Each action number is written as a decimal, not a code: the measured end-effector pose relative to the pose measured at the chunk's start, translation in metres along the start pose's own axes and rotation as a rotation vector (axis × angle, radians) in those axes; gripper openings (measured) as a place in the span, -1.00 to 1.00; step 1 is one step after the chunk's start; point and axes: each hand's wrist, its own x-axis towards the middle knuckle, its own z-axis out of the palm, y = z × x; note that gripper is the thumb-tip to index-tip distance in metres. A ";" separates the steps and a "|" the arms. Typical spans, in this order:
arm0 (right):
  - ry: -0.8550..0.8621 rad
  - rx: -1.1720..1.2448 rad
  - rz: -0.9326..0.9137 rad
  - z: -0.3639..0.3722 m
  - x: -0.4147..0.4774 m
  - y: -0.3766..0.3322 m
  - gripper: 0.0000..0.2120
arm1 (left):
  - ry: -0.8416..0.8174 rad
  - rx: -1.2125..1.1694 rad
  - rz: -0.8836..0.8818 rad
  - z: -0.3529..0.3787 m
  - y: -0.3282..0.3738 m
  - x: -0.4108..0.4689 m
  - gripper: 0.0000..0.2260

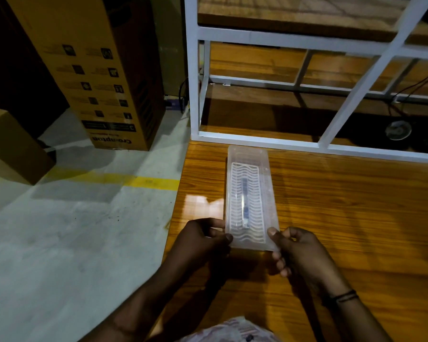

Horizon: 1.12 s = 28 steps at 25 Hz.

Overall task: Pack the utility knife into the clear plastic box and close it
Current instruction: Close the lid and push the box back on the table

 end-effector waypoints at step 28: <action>0.137 -0.163 -0.289 0.010 0.079 -0.040 -0.63 | 0.168 -0.043 0.020 0.007 0.047 0.067 -0.62</action>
